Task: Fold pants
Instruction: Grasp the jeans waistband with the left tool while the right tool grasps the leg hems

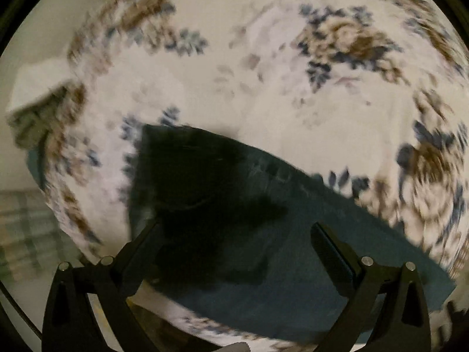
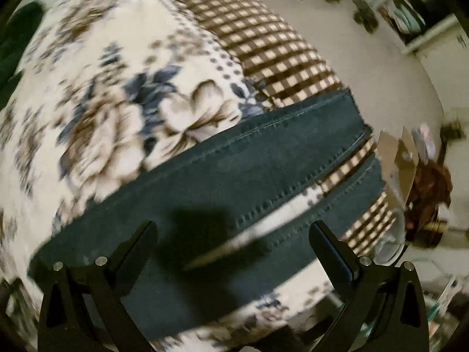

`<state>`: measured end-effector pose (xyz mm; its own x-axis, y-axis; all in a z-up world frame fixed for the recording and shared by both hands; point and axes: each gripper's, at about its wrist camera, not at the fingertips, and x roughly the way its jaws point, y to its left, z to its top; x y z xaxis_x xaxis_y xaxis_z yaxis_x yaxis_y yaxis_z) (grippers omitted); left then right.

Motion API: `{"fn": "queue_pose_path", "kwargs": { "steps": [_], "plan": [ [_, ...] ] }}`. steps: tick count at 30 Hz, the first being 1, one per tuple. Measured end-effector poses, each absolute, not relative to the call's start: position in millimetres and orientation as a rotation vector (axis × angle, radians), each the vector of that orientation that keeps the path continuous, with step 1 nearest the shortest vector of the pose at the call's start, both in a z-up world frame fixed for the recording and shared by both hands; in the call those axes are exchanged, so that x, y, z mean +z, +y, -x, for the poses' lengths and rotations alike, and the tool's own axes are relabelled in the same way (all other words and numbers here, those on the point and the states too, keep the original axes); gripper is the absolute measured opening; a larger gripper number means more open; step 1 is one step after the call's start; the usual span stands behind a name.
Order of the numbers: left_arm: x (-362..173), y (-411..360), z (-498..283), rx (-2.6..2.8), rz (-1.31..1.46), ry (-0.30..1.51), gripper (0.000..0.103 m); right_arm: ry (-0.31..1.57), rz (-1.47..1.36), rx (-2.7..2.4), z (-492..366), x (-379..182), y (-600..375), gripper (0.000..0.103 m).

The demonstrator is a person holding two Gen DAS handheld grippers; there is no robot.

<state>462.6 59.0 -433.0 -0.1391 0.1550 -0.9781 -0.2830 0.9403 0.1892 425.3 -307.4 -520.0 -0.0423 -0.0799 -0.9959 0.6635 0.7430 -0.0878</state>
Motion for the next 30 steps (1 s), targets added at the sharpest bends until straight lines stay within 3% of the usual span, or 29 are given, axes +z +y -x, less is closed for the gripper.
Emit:
{"fn": "queue_pose_path", "kwargs": {
  "steps": [10, 12, 13, 15, 18, 21, 22, 23, 30],
  "plan": [
    [-516, 103, -486, 0.564, 0.448, 1.8, 0.103, 1.537, -0.798, -0.81, -456, -643, -397, 0.103],
    [-517, 107, -479, 0.59, 0.475, 1.781, 0.092, 1.539, -0.884, -0.824, -453, -660, -407, 0.103],
    [-516, 107, -476, 0.592, 0.491, 1.776, 0.078, 1.536, -0.924, -0.82, -452, -667, -411, 0.103],
    [-508, 103, -469, 0.581, 0.513, 1.748, 0.063, 1.524, -0.979, -0.813, -451, -677, -415, 0.101],
    [-486, 90, -460, 0.554, 0.508, 1.667, 0.03, 1.5, -1.037, -0.804, -449, -686, -421, 0.086],
    [-458, 78, -448, 0.537, 0.518, 1.606, 0.021, 1.445, -1.081, -0.77, -446, -684, -428, 0.048],
    [-448, 74, -442, 0.53, 0.525, 1.586, 0.018, 1.431, -1.087, -0.755, -447, -681, -428, 0.027],
    [-439, 71, -436, 0.523, 0.536, 1.571, 0.016, 1.418, -1.096, -0.732, -448, -679, -429, 0.014],
    [-370, 46, -396, 0.467, 0.582, 1.465, 0.012, 1.366, -1.086, -0.672, -449, -641, -414, 0.008]
  ]
}}
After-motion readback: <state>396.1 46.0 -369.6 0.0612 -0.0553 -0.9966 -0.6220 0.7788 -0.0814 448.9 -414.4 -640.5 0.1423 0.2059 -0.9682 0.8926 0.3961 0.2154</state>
